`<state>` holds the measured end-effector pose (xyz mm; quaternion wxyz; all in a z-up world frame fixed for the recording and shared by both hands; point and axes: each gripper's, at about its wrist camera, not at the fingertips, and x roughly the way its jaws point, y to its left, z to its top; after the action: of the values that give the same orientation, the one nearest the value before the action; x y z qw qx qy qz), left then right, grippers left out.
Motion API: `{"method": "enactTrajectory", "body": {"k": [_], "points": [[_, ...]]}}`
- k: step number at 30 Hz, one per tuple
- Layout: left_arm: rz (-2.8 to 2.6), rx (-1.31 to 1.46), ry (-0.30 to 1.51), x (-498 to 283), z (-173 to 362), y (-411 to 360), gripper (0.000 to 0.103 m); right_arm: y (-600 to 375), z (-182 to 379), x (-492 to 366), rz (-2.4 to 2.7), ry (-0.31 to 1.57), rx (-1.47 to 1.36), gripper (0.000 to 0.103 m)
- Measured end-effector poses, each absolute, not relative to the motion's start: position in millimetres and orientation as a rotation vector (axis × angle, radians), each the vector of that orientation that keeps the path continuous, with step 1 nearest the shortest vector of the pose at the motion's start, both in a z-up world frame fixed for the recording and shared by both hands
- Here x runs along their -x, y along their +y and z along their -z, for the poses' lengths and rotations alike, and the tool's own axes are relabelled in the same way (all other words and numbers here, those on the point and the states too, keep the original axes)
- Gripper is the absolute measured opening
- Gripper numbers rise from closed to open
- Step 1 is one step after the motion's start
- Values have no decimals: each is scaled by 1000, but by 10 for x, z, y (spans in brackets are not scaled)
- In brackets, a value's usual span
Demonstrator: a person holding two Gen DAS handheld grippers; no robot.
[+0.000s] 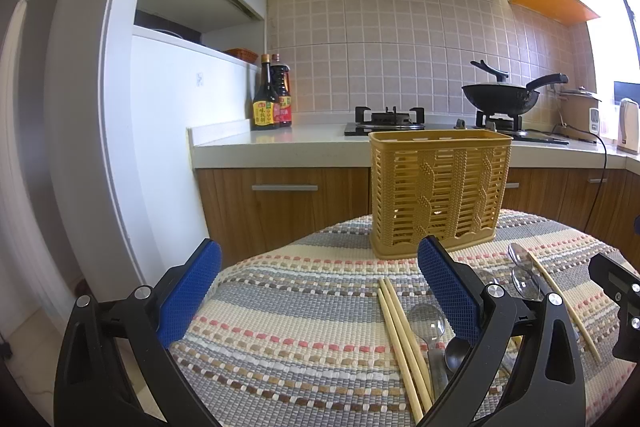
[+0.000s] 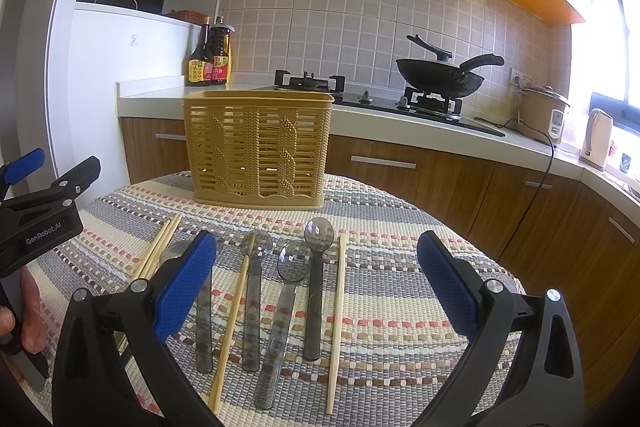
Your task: Organize utensils
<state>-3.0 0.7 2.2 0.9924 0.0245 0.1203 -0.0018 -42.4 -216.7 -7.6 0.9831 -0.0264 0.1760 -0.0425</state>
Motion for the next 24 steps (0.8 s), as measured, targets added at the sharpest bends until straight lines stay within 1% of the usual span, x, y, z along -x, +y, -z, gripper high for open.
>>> {"method": "enactTrajectory", "body": {"k": [12, 18, 23, 24], "points": [[1, -45, 250, 30, -31, 11, 95, -2204, 76, 430, 92, 352, 42, 96], [54, 32, 324, -97, -50, 171, 95, -2368, 64, 374, 123, 384, -22, 96], [177, 10, 479, -428, -166, 325, 85, -2463, -2, 244, 125, 469, 15, 96], [211, -7, 540, -537, -162, 317, 77, -2472, -23, 212, 117, 493, 29, 96]]}}
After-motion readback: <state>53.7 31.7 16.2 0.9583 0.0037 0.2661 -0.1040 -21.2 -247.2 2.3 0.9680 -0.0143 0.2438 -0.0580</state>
